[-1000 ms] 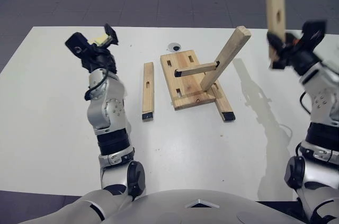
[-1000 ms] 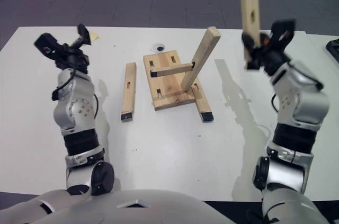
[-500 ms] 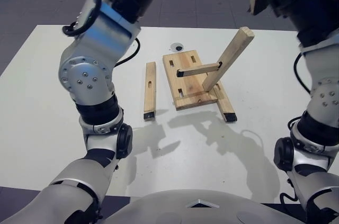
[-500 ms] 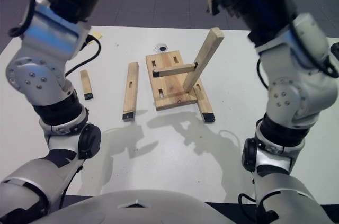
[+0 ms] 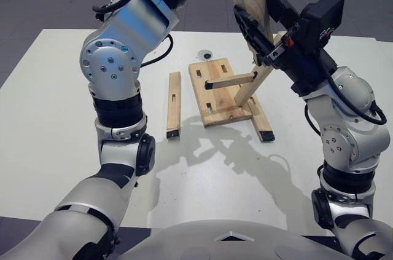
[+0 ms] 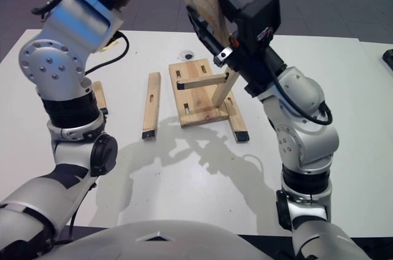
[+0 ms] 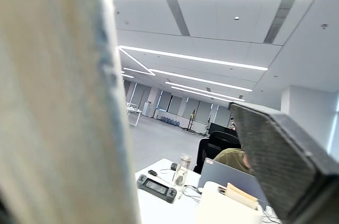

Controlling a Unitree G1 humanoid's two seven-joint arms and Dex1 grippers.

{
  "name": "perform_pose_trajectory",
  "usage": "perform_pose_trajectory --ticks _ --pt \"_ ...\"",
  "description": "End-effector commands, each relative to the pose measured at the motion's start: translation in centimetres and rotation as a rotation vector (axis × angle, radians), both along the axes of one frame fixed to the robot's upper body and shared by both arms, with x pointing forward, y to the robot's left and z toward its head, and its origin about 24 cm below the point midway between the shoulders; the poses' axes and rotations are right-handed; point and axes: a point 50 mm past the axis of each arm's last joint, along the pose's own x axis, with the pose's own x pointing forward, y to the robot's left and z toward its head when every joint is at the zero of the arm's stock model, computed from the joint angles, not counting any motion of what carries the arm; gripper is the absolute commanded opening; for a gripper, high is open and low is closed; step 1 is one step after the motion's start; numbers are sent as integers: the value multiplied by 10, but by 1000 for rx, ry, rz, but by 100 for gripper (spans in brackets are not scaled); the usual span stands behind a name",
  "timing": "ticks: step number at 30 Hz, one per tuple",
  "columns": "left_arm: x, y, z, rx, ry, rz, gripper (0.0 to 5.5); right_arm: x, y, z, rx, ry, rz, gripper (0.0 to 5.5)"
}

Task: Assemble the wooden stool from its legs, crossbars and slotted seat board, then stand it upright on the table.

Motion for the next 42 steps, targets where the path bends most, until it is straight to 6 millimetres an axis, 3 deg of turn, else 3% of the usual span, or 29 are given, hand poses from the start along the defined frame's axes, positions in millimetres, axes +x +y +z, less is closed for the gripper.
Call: perform_pose_trajectory --ticks 1,11,20,30,31,36,39,41,42 --pt "4 -1 3 12 -13 33 430 1 -2 -1 -16 -18 -8 204" --pt "8 8 5 -18 -28 74 278 7 -10 -4 -52 -8 -41 204" --pt "-2 19 -5 -46 -12 72 117 13 -16 -9 -81 4 -74 204" --pt "-2 33 -16 -9 -31 139 106 16 -14 -6 -83 -5 -75 204" --pt "-1 36 -15 -24 -35 154 106 15 -14 -6 -85 -6 -69 243" --pt "4 53 -15 -114 -62 287 105 11 -17 0 -49 -17 -7 320" --pt "5 73 -8 -267 -86 421 105 10 -56 34 282 -46 -41 364" --pt "3 98 -4 -377 -89 539 105 20 -99 46 523 -36 -220 404" --pt "2 113 -6 -411 -77 612 105 29 -122 42 590 11 -392 419"
